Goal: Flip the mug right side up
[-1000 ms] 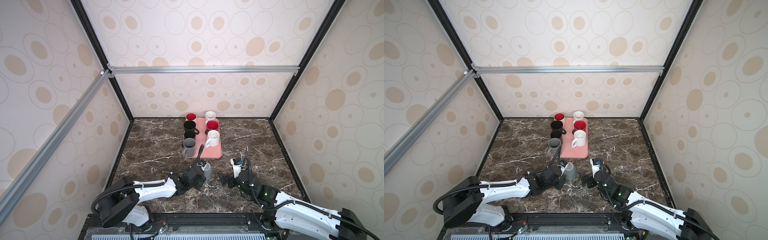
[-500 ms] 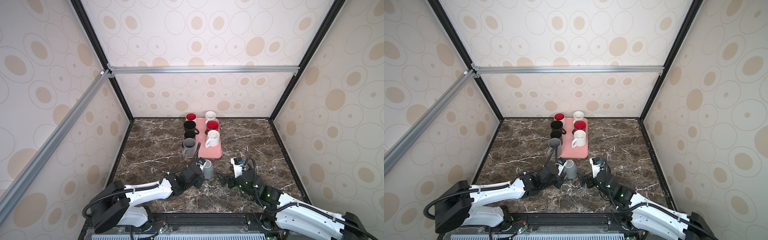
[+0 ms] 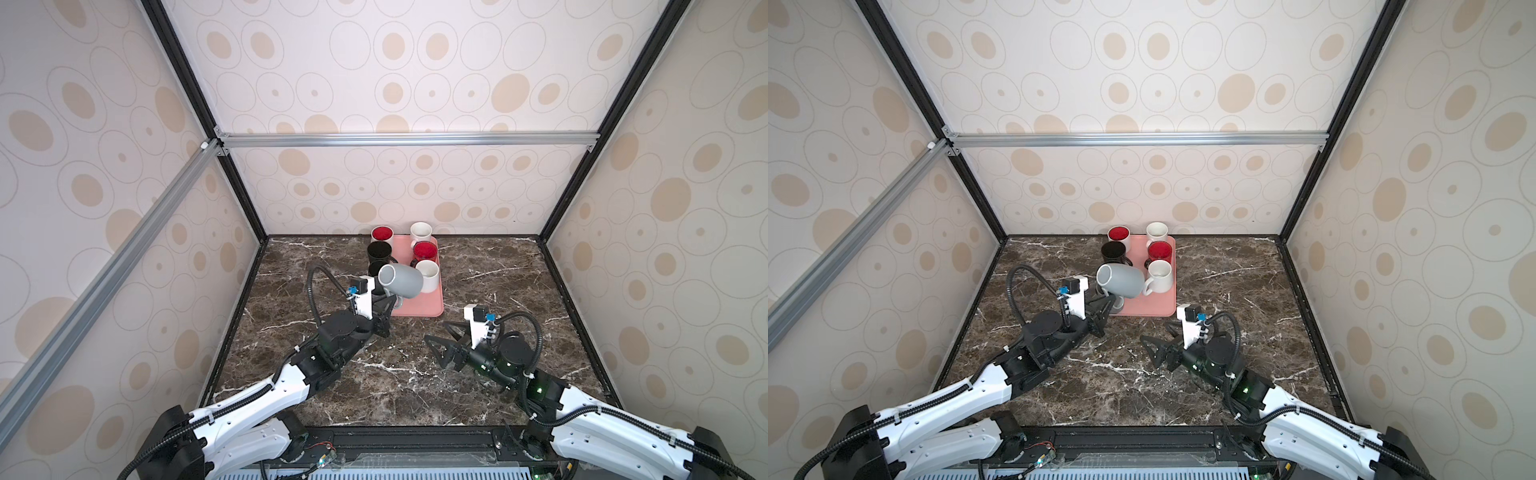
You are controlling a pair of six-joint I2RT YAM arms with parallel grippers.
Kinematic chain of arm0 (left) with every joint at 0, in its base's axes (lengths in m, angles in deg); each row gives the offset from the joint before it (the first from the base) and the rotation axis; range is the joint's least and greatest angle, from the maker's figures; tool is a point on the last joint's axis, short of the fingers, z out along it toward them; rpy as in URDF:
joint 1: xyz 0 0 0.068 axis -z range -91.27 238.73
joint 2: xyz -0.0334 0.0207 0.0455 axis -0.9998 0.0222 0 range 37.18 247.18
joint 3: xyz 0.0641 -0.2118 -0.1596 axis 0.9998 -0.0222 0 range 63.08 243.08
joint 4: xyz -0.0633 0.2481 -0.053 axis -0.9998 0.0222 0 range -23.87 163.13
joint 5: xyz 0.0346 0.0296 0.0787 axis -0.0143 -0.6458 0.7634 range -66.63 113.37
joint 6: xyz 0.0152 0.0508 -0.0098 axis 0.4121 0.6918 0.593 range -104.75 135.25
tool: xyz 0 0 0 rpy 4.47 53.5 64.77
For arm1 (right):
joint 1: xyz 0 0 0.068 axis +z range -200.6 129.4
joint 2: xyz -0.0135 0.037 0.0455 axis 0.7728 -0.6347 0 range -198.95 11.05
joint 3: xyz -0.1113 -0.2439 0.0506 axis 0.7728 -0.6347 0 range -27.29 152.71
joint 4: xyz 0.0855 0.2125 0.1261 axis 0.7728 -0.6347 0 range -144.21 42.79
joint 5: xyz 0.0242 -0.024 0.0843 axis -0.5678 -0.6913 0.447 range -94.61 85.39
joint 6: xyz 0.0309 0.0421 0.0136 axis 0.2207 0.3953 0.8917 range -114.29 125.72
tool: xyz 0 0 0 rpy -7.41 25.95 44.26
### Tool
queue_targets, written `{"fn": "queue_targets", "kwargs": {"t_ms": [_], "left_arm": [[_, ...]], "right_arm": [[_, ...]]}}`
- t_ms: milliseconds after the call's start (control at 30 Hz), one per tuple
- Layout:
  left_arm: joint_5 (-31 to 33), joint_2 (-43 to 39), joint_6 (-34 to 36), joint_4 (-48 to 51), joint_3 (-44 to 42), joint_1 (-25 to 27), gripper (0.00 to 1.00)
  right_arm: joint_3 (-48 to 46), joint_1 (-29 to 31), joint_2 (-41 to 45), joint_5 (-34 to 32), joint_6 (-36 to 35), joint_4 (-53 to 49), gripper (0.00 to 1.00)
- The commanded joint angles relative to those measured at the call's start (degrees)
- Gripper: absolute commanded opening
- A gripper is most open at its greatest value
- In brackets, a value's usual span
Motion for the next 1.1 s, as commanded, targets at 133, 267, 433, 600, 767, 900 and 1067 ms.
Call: {"fn": "queue_targets", "kwargs": {"t_ms": [133, 267, 433, 600, 767, 900, 1067], "left_arm": [[-6.3, -1.2, -5.12, -26.93, -2.2, -0.17, 0.0], [-9.28, -0.74, -7.68, -33.82, -3.76, -0.1, 0.0], [-14.22, 0.58, -11.09, -40.19, -4.41, -0.18, 0.0], [-16.77, 2.29, -14.57, -44.08, -4.35, -0.25, 0.0], [-18.32, 3.2, -16.99, -45.58, -3.99, -0.28, 0.0], [-19.35, 3.89, -18.41, -46.8, -3.9, -0.41, 0.0], [-20.42, 4.64, -20.07, -47.58, -3.89, -0.5, 0.0]], "right_arm": [[4.93, -4.3, -9.65, 16.63, 7.86, 21.19, 0.94], [7.42, -6.71, -13.77, 22.13, 10.5, 27.12, 0.93], [9.92, -7.51, -17.26, 25.69, 12.46, 31.56, 0.89], [12.36, -7.48, -18.56, 28.22, 12.27, 32.97, 0.81], [13.42, -7.53, -17.28, 28.23, 10.38, 30.94, 0.74], [13.99, -7.55, -16.56, 27.79, 9.07, 29.6, 0.63], [14.05, -7.61, -15.71, 27.27, 8.5, 28.93, 0.47]]}}
